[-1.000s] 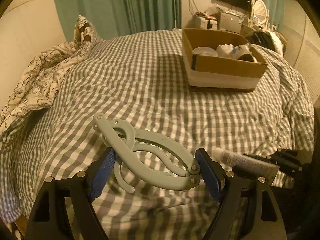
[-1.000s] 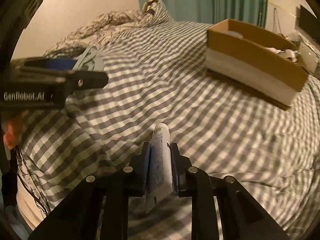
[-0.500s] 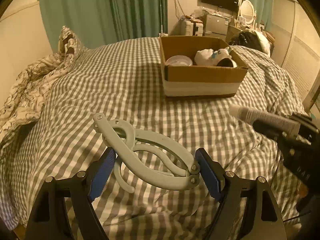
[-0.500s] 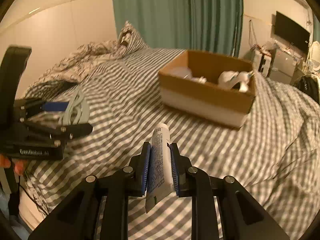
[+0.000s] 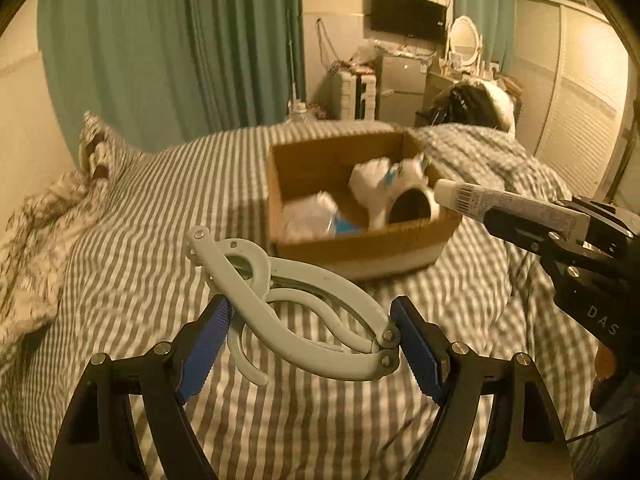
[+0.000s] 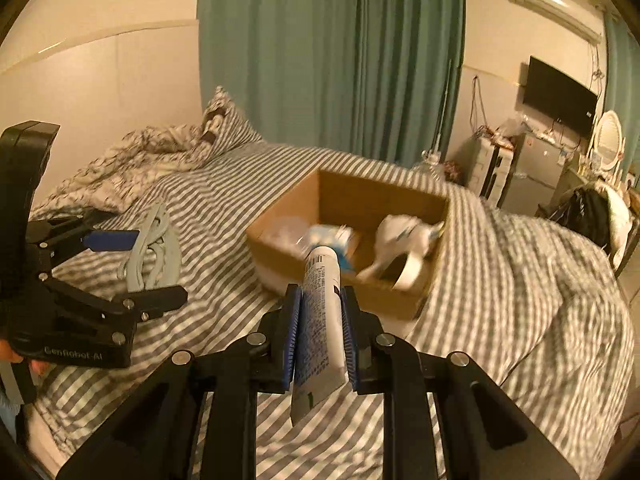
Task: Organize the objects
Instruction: 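Carry the hanger and white tube into the box and open both tools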
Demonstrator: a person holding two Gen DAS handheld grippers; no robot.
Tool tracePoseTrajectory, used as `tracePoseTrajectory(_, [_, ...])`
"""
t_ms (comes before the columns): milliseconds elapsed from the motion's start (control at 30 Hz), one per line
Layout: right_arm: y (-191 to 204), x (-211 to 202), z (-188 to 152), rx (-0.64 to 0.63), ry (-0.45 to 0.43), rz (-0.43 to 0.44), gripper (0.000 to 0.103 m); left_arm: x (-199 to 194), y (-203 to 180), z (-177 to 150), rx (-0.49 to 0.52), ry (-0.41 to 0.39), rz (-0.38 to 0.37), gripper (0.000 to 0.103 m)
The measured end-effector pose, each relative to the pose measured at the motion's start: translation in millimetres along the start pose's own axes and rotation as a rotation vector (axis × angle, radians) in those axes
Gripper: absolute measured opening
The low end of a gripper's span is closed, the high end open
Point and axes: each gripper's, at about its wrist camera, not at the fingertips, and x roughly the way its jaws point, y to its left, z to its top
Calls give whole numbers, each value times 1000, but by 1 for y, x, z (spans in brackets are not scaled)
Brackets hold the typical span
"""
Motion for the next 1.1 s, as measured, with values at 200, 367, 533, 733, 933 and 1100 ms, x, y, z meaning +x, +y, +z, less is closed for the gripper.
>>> tracePoseTrajectory(200, [-26, 14, 38, 20, -38, -5, 19, 15, -6, 47, 6, -57, -25, 83])
tracePoseTrajectory(367, [-45, 36, 69, 25, -56, -9, 19, 38, -3, 84, -10, -88, -26, 83])
tracePoseTrajectory(533, [-60, 66, 93, 26, -55, -14, 19, 72, -1, 105, -16, -84, -32, 83])
tracePoseTrajectory(733, [-75, 106, 103, 48, -32, -11, 19, 115, 1, 112, -12, -55, -51, 83])
tracePoseTrajectory(933, [-92, 139, 86, 127, 2, 40, 19, 149, 4, 108, -1, -50, -79, 84])
tracePoseTrajectory(1100, [-104, 148, 77, 174, 12, 36, 21, 157, 6, 106, -12, -50, -103, 101])
